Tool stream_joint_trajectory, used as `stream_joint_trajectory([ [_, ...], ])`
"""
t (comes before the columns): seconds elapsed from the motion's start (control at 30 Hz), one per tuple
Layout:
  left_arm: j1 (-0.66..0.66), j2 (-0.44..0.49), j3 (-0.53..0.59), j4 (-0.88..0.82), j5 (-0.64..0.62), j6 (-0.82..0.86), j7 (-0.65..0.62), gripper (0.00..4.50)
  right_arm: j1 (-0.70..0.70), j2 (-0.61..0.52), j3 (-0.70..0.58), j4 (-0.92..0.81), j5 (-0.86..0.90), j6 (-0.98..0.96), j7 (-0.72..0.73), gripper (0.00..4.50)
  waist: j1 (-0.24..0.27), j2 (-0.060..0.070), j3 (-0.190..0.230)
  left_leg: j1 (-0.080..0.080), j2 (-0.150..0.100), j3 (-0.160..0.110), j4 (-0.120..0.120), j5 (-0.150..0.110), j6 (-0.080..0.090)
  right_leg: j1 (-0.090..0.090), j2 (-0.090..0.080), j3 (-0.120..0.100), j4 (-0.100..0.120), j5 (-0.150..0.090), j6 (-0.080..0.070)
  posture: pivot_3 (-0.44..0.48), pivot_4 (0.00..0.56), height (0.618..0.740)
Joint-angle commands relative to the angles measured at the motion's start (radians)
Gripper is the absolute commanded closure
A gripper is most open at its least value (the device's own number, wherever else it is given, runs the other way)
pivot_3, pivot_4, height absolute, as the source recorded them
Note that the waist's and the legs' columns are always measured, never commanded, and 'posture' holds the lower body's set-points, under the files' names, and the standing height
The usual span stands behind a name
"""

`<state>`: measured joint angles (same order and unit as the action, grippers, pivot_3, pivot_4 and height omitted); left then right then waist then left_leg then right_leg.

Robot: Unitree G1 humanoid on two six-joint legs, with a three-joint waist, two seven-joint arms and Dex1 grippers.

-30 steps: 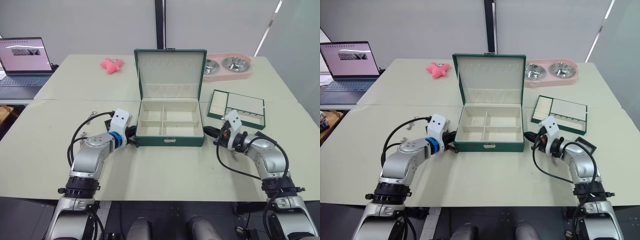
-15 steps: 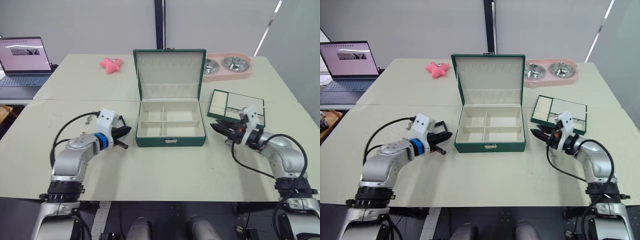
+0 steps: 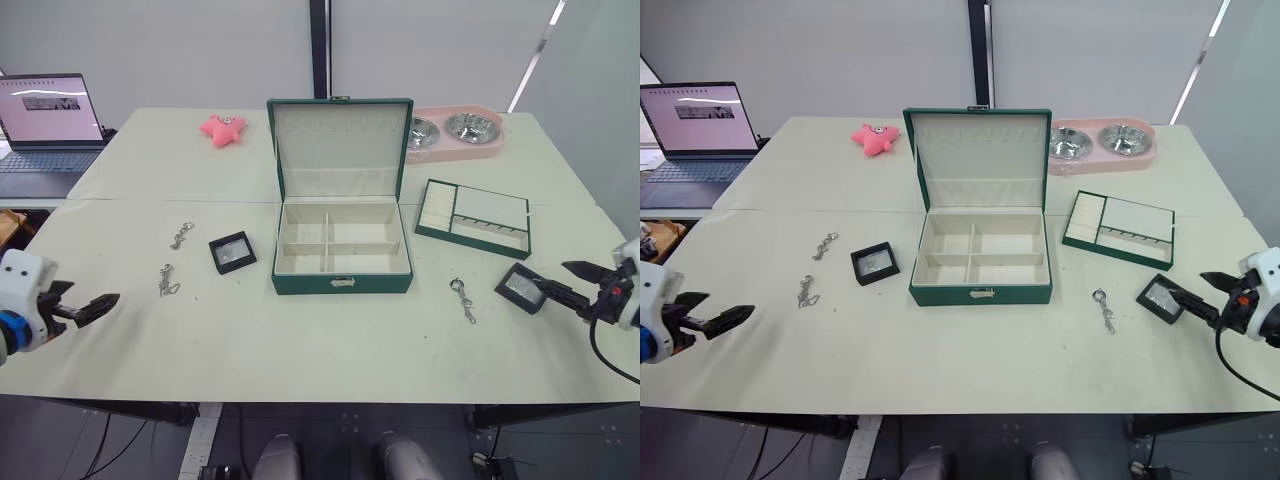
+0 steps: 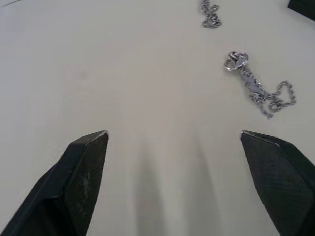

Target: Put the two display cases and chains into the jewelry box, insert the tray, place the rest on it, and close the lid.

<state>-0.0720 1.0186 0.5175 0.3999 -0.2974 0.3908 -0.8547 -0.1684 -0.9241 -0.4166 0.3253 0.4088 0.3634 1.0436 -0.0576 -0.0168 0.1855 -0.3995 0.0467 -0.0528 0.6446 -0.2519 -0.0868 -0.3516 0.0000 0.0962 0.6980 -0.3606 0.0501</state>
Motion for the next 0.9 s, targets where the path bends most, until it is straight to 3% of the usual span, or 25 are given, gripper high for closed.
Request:
stream_joint_trajectory([
  [0.03,0.016,0.048,0.05,0.1,0.022,-0.082,-0.006,0.03,0.029,-0.033,-0.05,0.02,-0.005,-0.045,0.01,0.0,0.0,0.0,0.0,0.0,0.0,0.0,0.0,0.0,0.0,0.0,0.0,0.0,0.0,0.0,0.0,0.0,0.15,0.74],
  [0.37,-0.002,0.053,0.041,0.267,0.026,-0.192,0.004,0.03,0.075,-0.02,-0.035,0.086,-0.035,-0.118,-0.004,0.0,-0.001,0.0,0.0,0.0,0.0,0.001,0.0,0.0,0.0,0.0,0.0,0.0,0.0,0.0,0.0,0.0,0.15,0.74],
  [0.9,-0.036,0.032,0.008,0.282,0.03,-0.227,0.002,0.03,0.08,-0.013,-0.023,0.115,-0.042,-0.151,-0.017,0.0,-0.001,0.0,0.0,0.0,0.0,0.001,0.0,0.0,0.0,0.0,0.0,0.0,0.001,0.0,0.0,0.0,0.15,0.74],
])
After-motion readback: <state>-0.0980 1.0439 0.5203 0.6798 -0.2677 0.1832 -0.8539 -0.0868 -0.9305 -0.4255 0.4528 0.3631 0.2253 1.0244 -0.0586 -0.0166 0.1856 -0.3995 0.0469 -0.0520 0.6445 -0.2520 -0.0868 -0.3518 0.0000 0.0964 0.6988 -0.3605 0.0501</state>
